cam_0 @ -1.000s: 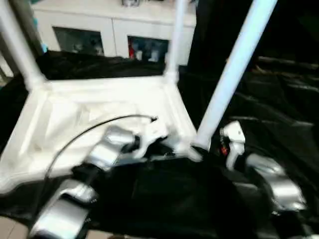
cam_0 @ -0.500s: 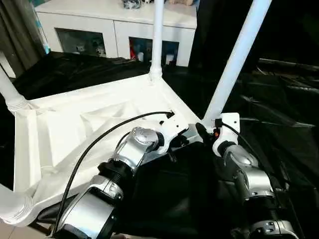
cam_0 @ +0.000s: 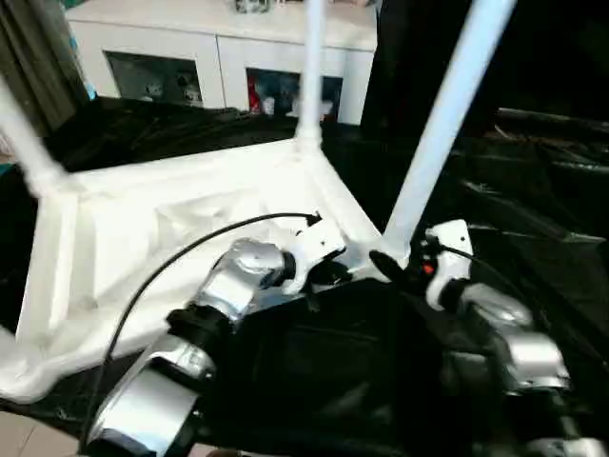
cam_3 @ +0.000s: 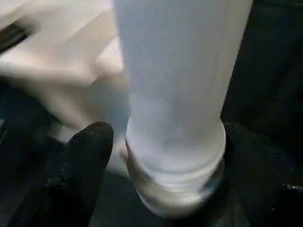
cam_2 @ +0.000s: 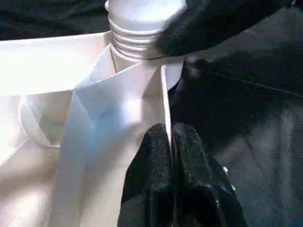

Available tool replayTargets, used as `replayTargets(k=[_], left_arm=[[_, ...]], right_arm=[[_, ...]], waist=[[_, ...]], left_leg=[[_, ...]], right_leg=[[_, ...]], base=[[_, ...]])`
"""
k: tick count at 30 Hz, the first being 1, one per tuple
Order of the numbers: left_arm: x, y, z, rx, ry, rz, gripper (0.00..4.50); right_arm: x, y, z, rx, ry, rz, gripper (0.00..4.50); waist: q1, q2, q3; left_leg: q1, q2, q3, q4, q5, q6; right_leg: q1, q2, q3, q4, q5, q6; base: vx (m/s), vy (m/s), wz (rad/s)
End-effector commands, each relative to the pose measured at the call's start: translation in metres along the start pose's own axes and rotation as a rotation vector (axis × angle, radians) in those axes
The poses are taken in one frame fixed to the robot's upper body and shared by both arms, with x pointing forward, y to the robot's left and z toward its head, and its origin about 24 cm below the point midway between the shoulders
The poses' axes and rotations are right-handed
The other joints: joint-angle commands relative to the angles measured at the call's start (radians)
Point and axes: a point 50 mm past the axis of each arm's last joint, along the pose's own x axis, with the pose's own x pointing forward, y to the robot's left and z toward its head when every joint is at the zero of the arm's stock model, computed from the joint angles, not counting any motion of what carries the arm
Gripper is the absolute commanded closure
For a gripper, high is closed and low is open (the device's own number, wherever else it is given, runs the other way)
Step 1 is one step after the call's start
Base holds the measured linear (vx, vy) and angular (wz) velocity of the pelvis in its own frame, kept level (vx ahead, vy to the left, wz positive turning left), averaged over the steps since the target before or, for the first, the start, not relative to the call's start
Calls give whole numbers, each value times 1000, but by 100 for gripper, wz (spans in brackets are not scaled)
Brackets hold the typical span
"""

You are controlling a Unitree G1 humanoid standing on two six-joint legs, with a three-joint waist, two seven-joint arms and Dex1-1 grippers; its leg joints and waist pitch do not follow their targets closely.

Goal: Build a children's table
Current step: Rotate leg to tighten

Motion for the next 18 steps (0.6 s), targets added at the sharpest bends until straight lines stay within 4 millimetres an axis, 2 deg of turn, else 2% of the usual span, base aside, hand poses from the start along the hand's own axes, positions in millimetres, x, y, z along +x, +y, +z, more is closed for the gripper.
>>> replayTargets(k=[1,3,4,9,11,12,13,14,18], left_arm=[[-4,-9,8,58,-74,-134,450],[-9,-13,5,68,-69,-191,450],[-11,-15,3,68,-66,-217,450],[-21,-21,-3,57,-60,-298,450],[-21,-21,-3,57,-60,-298,450],[-21,-21,-3,59,-62,-294,450],[-22,-21,-3,60,-64,-287,450],[-22,-21,-3,60,-64,-287,450],[-23,-21,-2,60,-69,-286,450]], right_arm=[[-6,15,12,-81,-25,203,71],[-10,14,12,-92,-10,228,71],[-13,15,12,-105,1,251,71],[-13,17,10,-163,38,290,71],[-12,17,11,-160,33,287,71],[-11,17,11,-156,29,287,87],[-8,20,9,-161,43,314,87],[-8,20,9,-161,43,314,87],[-7,23,5,-192,74,345,124]], waist=[[2,-16,-55],[2,-15,-55],[-1,-12,-56],[2,-12,-55],[5,-15,-54],[5,-15,-54],[4,-22,-55],[5,-19,-54],[3,-20,-55]], left_leg=[[6,40,-17,-65,-190,73],[6,40,-15,-63,-191,83],[7,42,-17,-66,-197,81],[15,45,-13,-65,-204,65],[13,44,-13,-65,-206,59],[14,44,-13,-66,-206,58],[12,43,-13,-65,-204,59],[12,43,-14,-65,-198,58],[9,42,-14,-64,-187,61]], right_leg=[[50,-56,41,-72,-219,-193],[49,-57,42,-71,-220,-198],[48,-58,41,-70,-227,-205],[42,-57,43,-67,-218,-227],[45,-58,44,-67,-231,-221],[44,-58,44,-68,-236,-218],[45,-59,43,-68,-243,-213],[46,-60,43,-68,-248,-208],[46,-59,43,-66,-245,-201]], base=[[0,0,0],[0,0,0],[0,0,0],[0,0,0],[0,0,0],[0,0,0],[0,0,0],[0,0,0],[0,0,0]])
